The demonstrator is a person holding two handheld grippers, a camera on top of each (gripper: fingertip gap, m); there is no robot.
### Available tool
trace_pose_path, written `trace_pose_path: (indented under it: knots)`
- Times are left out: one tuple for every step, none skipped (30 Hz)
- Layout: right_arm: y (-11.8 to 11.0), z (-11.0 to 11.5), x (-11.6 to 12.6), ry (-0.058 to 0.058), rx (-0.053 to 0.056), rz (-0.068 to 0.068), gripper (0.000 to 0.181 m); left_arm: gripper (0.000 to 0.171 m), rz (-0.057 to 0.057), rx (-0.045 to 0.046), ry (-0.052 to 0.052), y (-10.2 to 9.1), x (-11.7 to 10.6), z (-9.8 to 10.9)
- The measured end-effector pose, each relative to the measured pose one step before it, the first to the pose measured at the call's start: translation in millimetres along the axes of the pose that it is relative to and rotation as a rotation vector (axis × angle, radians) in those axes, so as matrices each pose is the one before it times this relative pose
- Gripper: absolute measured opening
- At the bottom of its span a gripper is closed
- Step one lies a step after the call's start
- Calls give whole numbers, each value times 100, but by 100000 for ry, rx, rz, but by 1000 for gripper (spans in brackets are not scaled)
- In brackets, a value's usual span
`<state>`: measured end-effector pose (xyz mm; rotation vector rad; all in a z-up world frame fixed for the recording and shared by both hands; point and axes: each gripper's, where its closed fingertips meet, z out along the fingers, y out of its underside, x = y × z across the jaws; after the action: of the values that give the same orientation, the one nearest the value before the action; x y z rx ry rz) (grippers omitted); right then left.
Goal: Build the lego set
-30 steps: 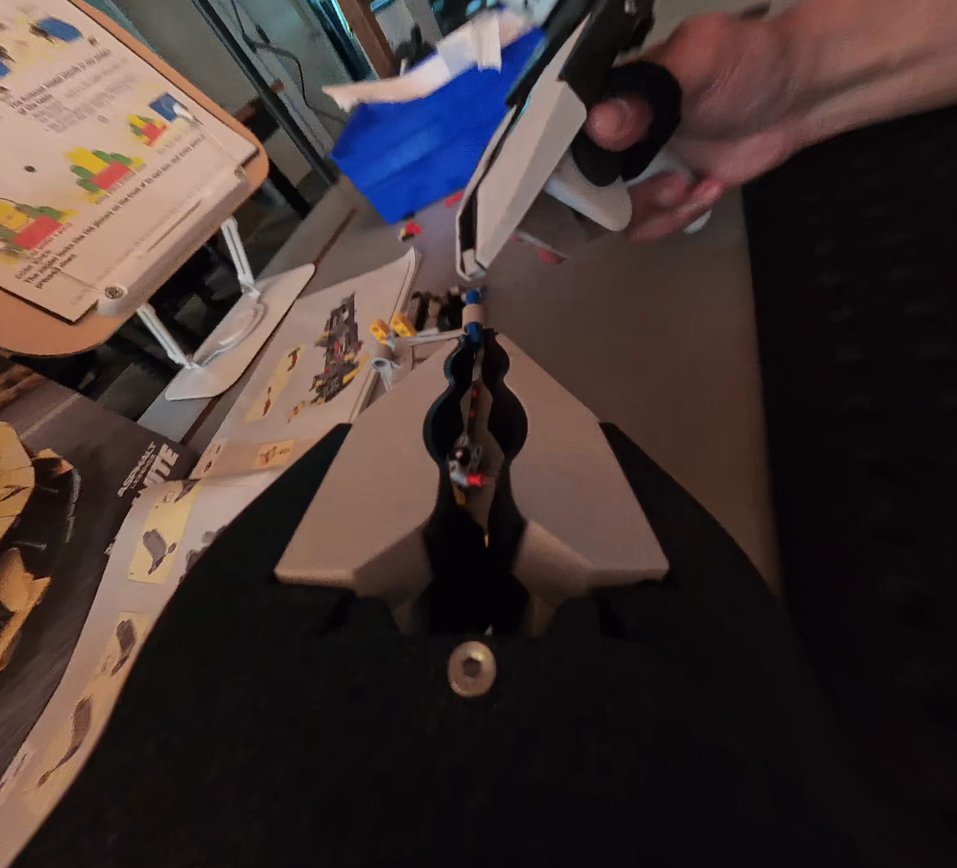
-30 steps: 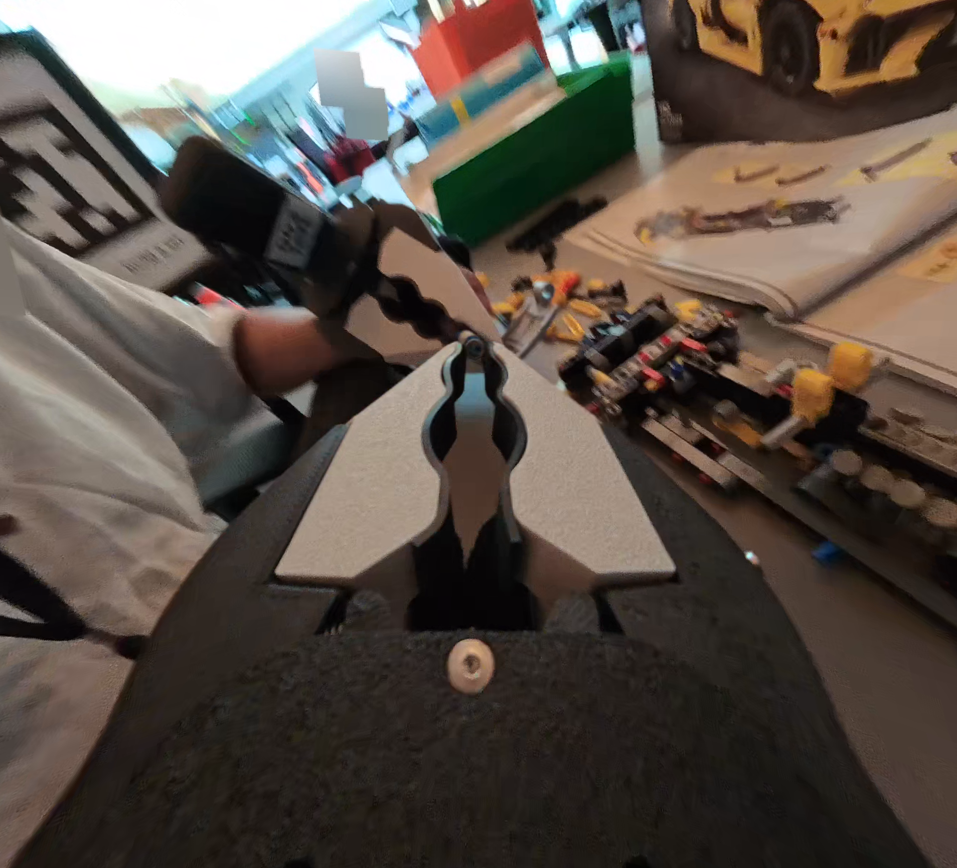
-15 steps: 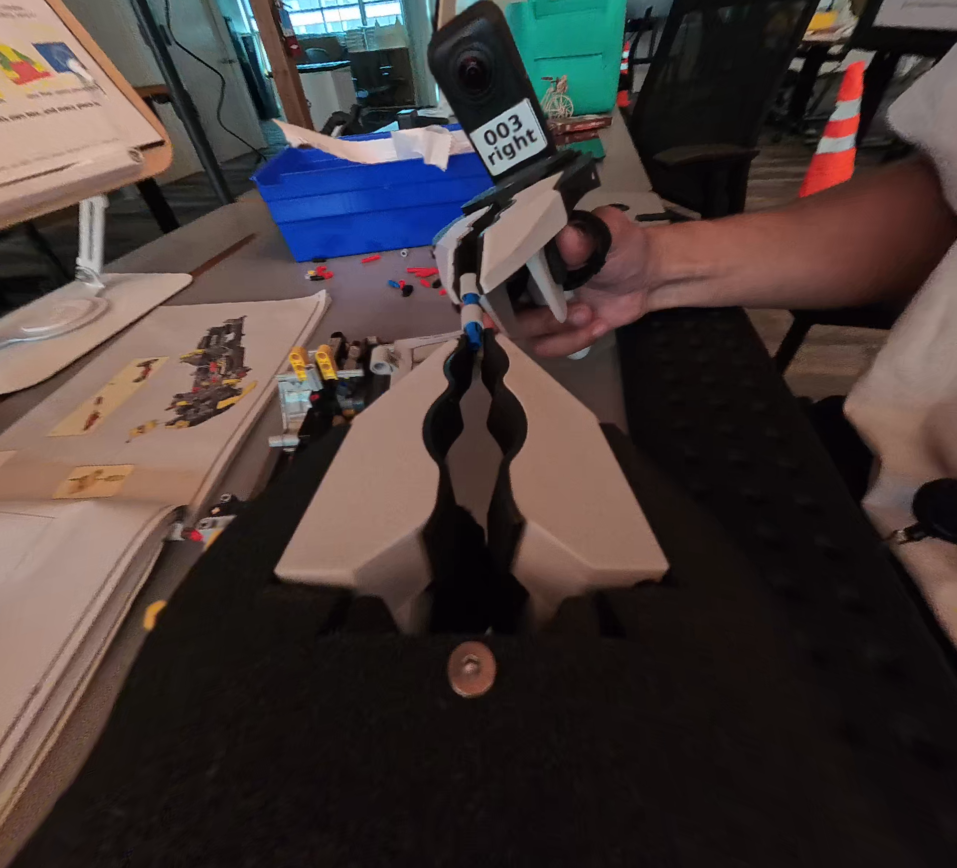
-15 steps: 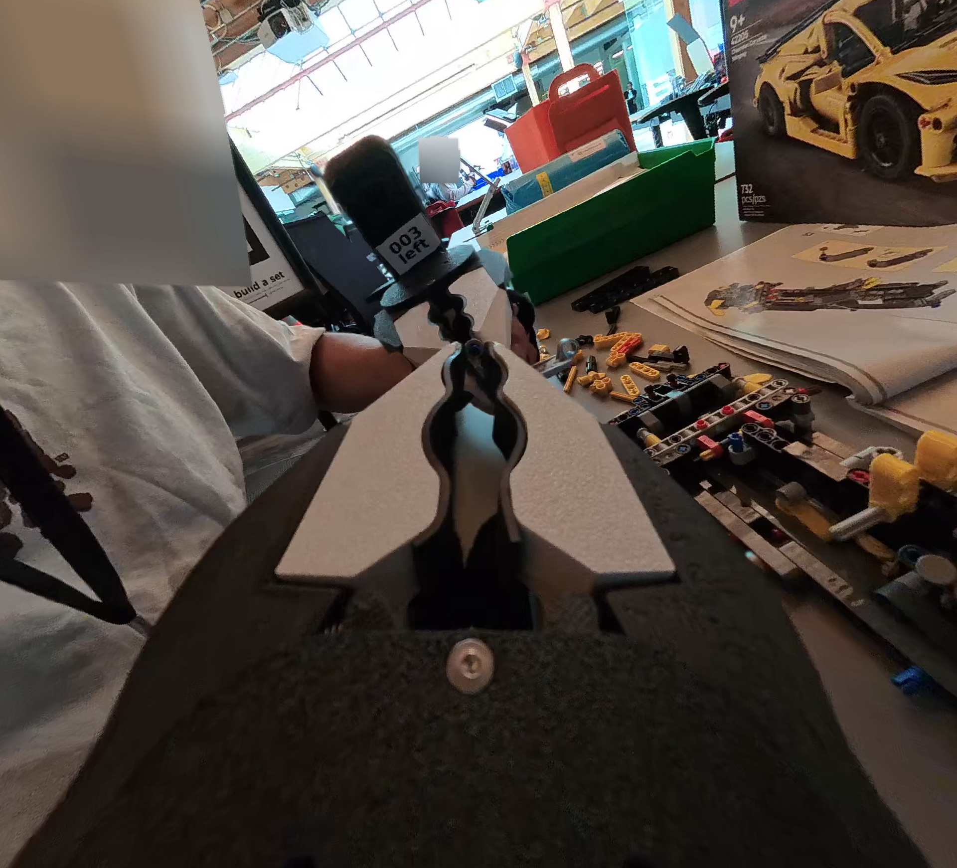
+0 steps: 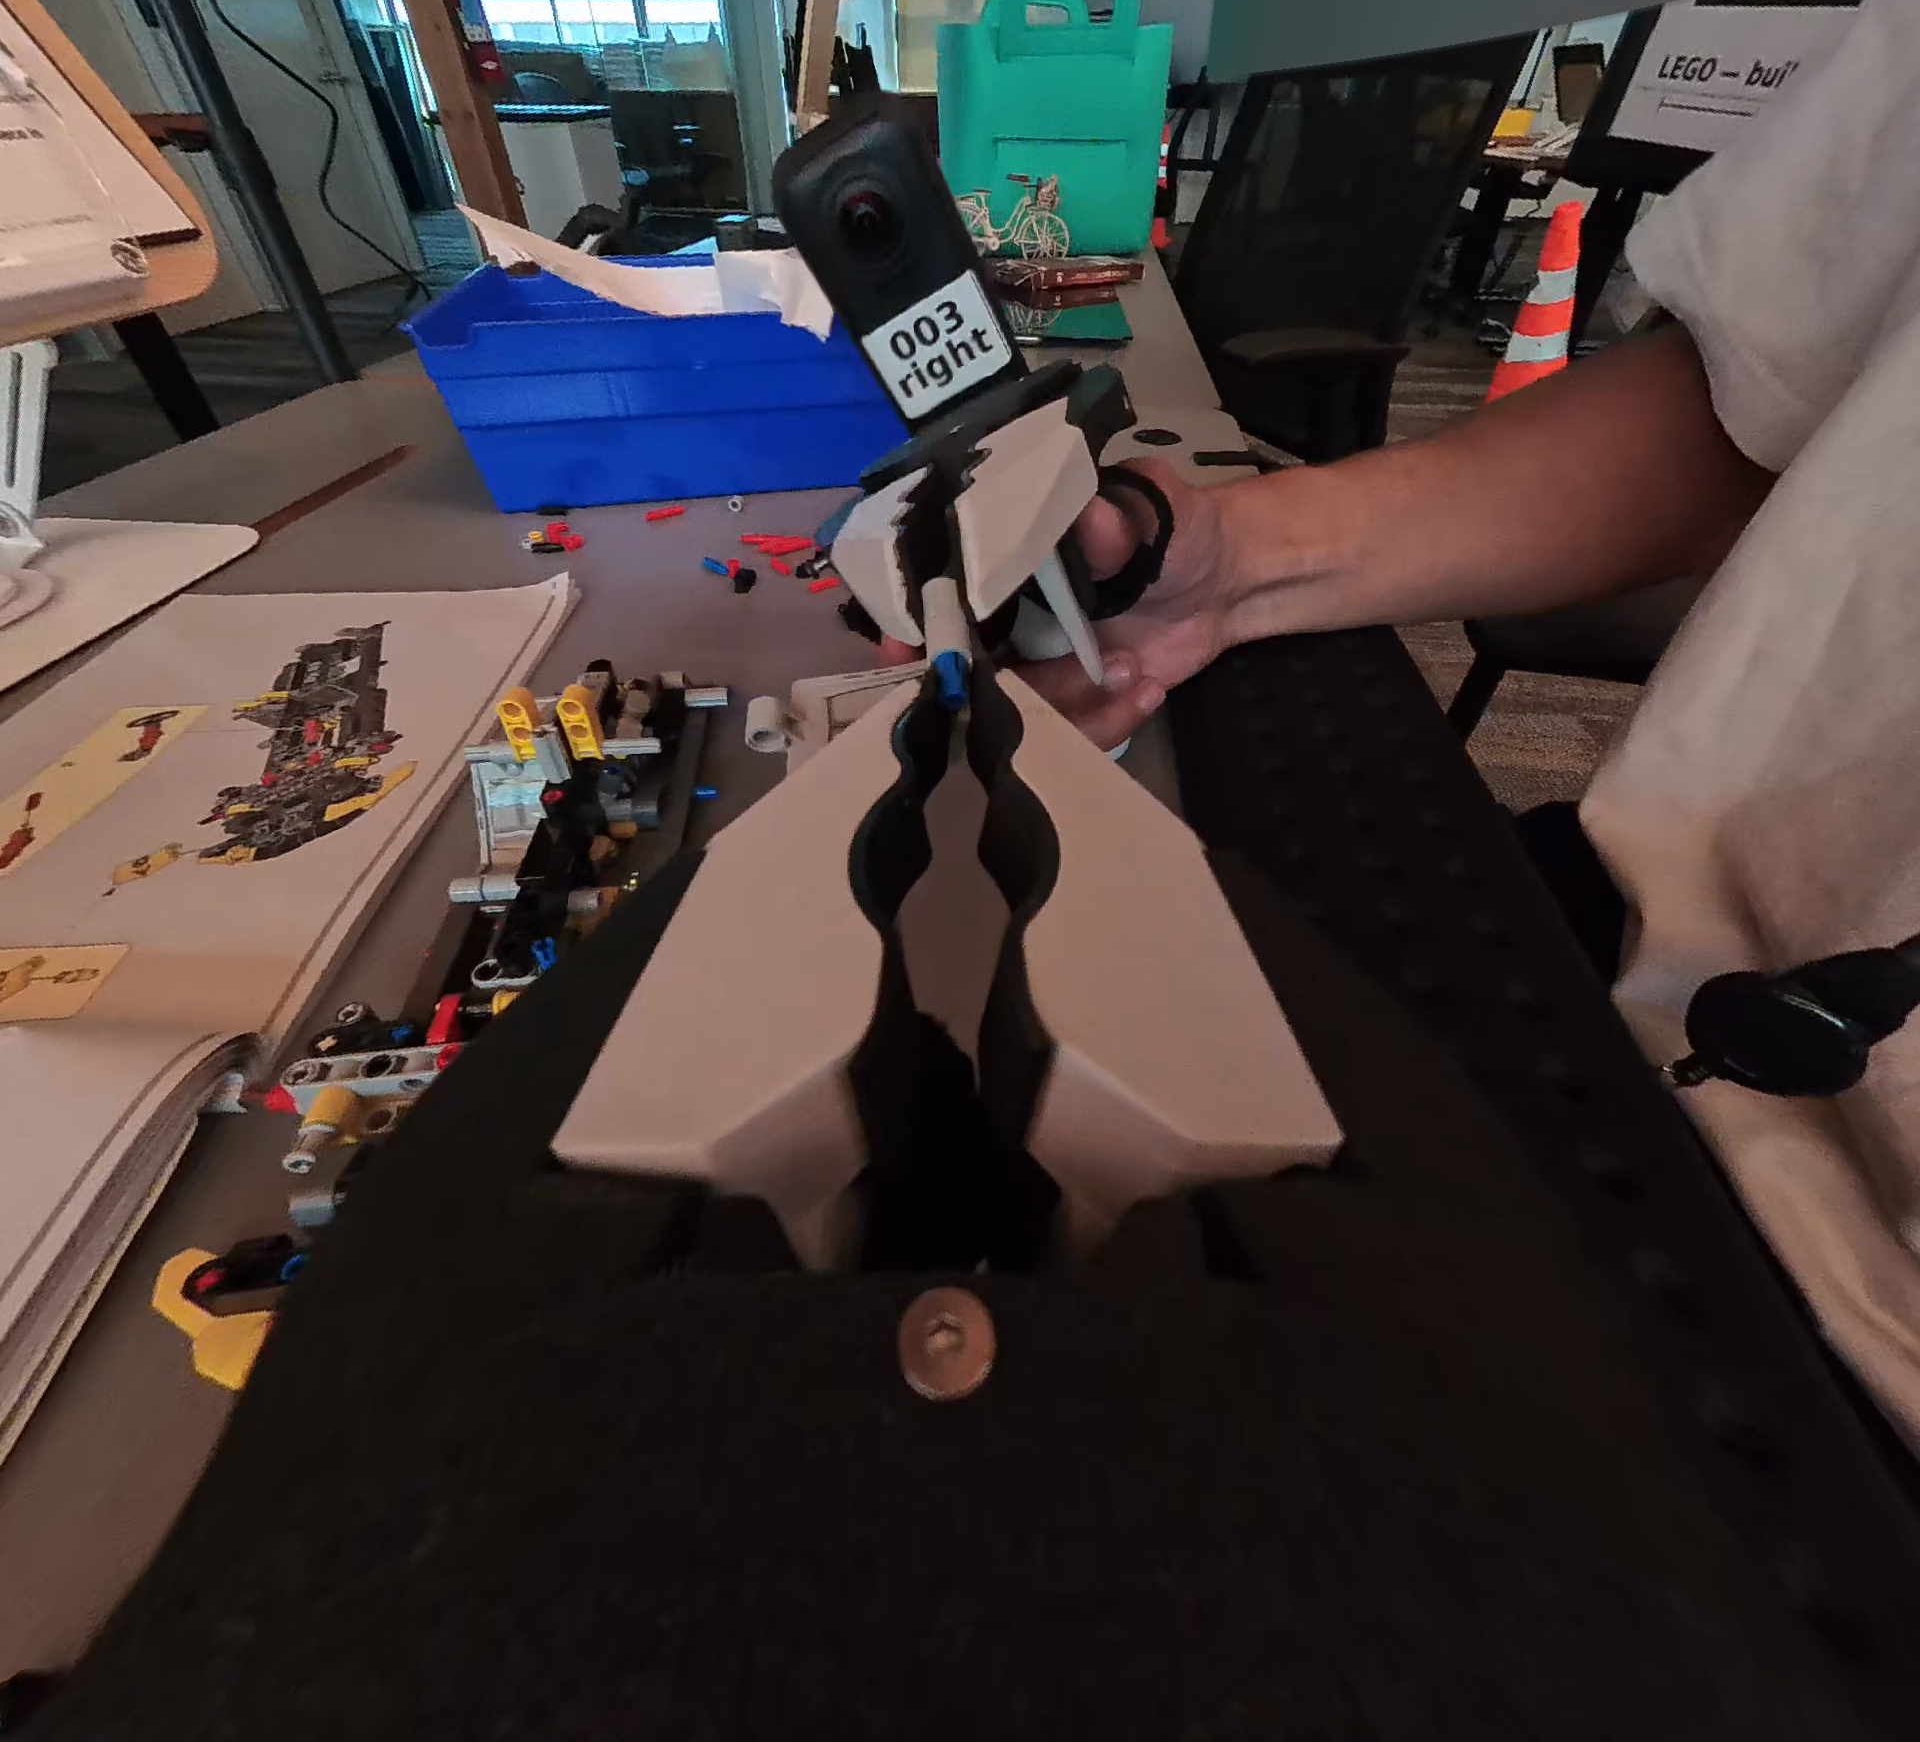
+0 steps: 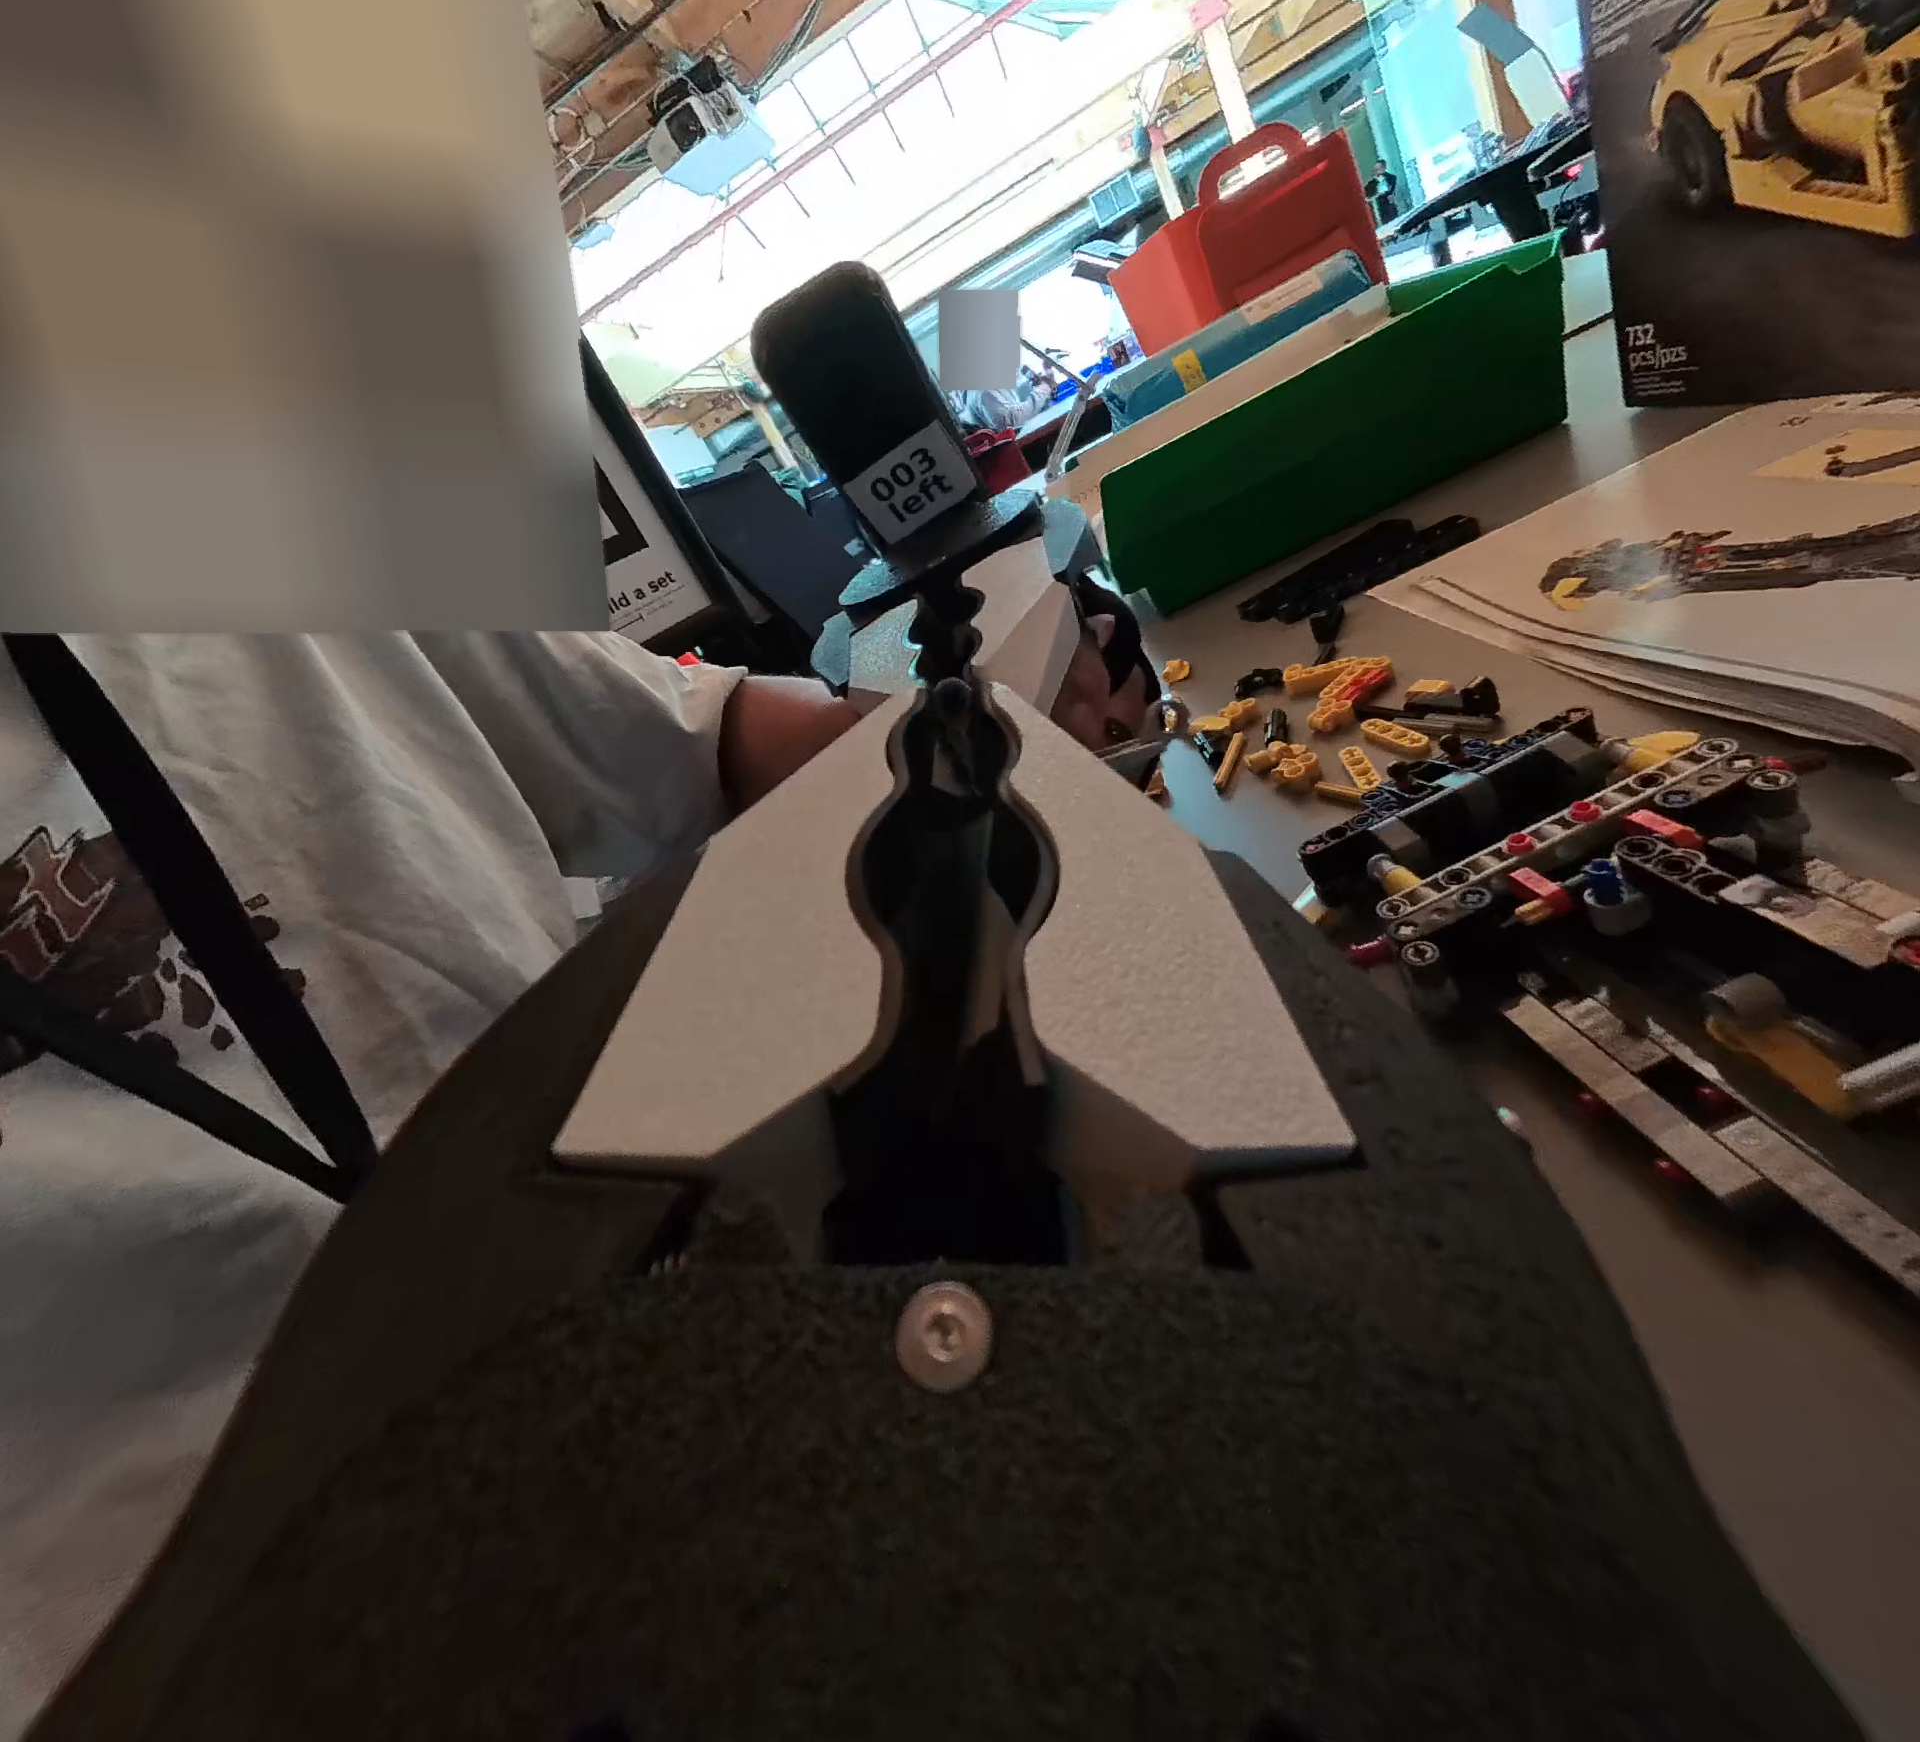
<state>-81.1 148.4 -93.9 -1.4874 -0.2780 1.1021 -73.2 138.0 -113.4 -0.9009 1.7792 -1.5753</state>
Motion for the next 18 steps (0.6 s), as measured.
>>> trace_pose_path:
  knots:
    - [-83,59,60,134,245,1,6,1,298,44,-497,-39,-120,-61]
    - [-124,66,129,886,633,-558,7,1,975,-427,-1240,-10,-222,-50]
    - [-110,13,249,1479,586,-609,7,1,1862,-1324,-2329,95,-345,8]
    - [-20,-81,409,2345,-542,-316,6,1,3125,-1840,-3705,162,-491,29]
    - [12,-147,483,2935,-1508,-158,6,0,4846,-2183,-4811,203,-542,32]
    - [-95,-190,463,3427,-791,-1185,8,1,6672,-3078,-6589,365,-691,13]
    - [-202,-206,394,4190,210,-3129,14,1,6982,-3996,-7433,564,-768,36]
    - [-201,-187,505,5651,434,-4172,22,0,7528,-5042,-6745,765,-575,130]
    - [-28,-78,629,6977,-309,-4028,27,0,7472,-4513,-7231,627,-556,178]
    - [211,86,601,7082,-2130,-3783,27,0,7207,-3621,-6216,427,-388,157]
    - [231,178,582,7268,-2580,-3419,27,0,7258,-3670,-5418,393,-270,215]
    - [219,286,289,5609,-2271,-3672,27,0,6450,-4293,-4516,495,-182,290]
    - [333,343,155,4644,-2632,-3209,28,0,5131,-3715,-3286,395,-37,286]
    - [311,313,-1,3225,-2292,-2930,30,0,3836,-3128,-2562,296,14,250]
    - [215,234,20,2996,-1782,-1840,30,0,2820,-2288,-1978,164,27,166]
    - [222,205,206,3444,-1788,-770,30,0,2265,-1374,-1645,22,48,99]
    - [132,156,279,3152,-1077,-97,30,0,2070,-989,-1983,-61,-40,43]
    - [129,153,187,1797,-963,322,30,0,2285,-691,-1989,-121,-50,10]
